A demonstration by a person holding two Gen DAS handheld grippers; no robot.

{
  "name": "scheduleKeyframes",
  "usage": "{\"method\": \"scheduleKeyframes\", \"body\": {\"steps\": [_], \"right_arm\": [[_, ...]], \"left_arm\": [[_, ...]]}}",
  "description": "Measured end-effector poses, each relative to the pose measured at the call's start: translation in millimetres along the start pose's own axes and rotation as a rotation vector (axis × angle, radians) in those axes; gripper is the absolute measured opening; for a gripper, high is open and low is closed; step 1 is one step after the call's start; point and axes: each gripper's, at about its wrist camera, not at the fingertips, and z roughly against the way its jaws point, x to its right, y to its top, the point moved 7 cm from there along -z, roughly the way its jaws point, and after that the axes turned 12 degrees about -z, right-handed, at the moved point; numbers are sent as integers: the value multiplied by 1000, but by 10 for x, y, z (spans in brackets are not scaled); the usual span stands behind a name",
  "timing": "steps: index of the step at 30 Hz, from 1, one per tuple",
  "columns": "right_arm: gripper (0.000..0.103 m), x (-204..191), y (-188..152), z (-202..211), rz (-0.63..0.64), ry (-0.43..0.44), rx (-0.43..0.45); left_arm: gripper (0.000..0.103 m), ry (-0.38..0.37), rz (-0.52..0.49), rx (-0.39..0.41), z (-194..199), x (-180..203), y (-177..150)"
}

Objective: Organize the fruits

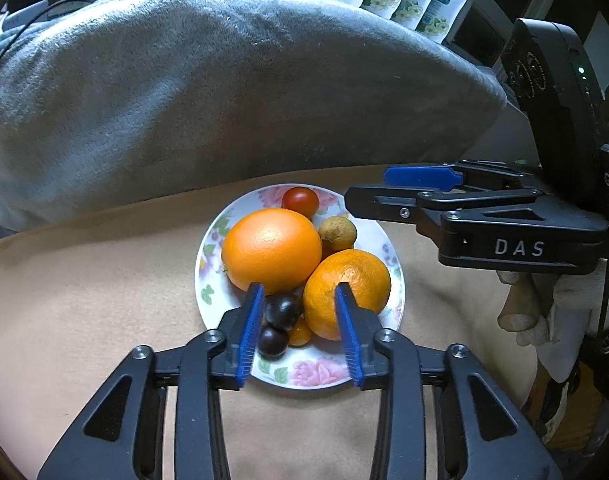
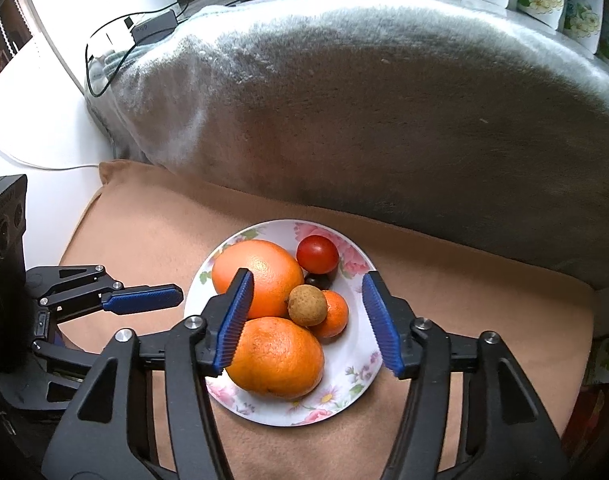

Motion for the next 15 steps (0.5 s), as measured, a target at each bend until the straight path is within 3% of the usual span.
{"method": "scheduleKeyframes", "body": {"steps": [2,11,15], "right_arm": [[64,7,-1,31,-7,1,6],[66,16,-25,284,-38,-1,49],[69,-4,-61,410,-55,-4,72]], "left_arm": [[50,5,0,9,33,4,19],[51,26,-3,25,184,-20,67],[60,44,10,31,279,-34,62]]}}
